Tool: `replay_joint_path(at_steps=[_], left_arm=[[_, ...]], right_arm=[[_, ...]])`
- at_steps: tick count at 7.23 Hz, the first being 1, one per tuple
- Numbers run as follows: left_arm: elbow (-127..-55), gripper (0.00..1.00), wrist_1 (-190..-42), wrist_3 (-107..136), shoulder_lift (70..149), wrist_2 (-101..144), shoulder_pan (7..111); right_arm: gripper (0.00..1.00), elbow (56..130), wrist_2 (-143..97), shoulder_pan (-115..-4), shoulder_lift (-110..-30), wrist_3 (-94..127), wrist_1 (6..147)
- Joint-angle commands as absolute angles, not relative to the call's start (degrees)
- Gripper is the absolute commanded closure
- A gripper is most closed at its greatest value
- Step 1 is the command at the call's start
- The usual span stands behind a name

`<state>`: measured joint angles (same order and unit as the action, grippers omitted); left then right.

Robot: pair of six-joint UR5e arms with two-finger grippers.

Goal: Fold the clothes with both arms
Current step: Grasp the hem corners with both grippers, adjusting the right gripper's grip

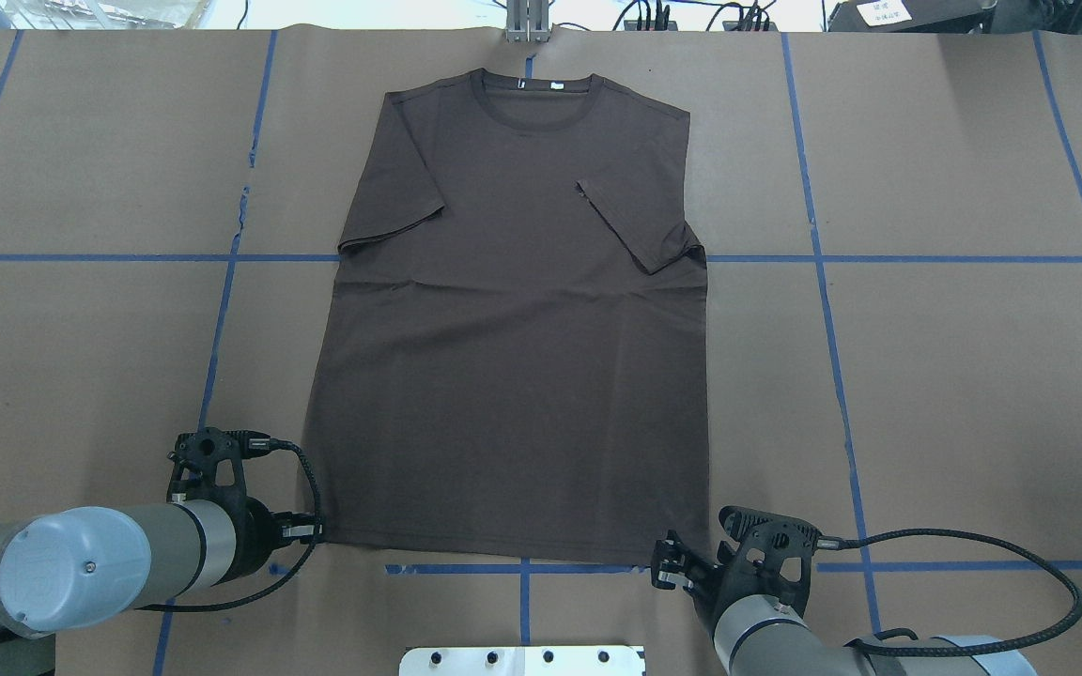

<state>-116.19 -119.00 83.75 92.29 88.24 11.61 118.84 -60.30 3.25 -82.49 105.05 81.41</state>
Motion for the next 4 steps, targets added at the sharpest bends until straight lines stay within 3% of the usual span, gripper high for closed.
replay_joint_path(at_steps=[1,4], left_arm=[[-116.19,1.0,-119.0,83.76,92.29,88.24,11.69],[-116.28,1.0,-119.0,83.67,92.29,88.24,11.69]], right_arm=[[0.35,117.78,-60.21,3.43,-82.36,105.12,81.65],[0.39,117.42,-60.21,3.43,-82.27,105.12,81.74]])
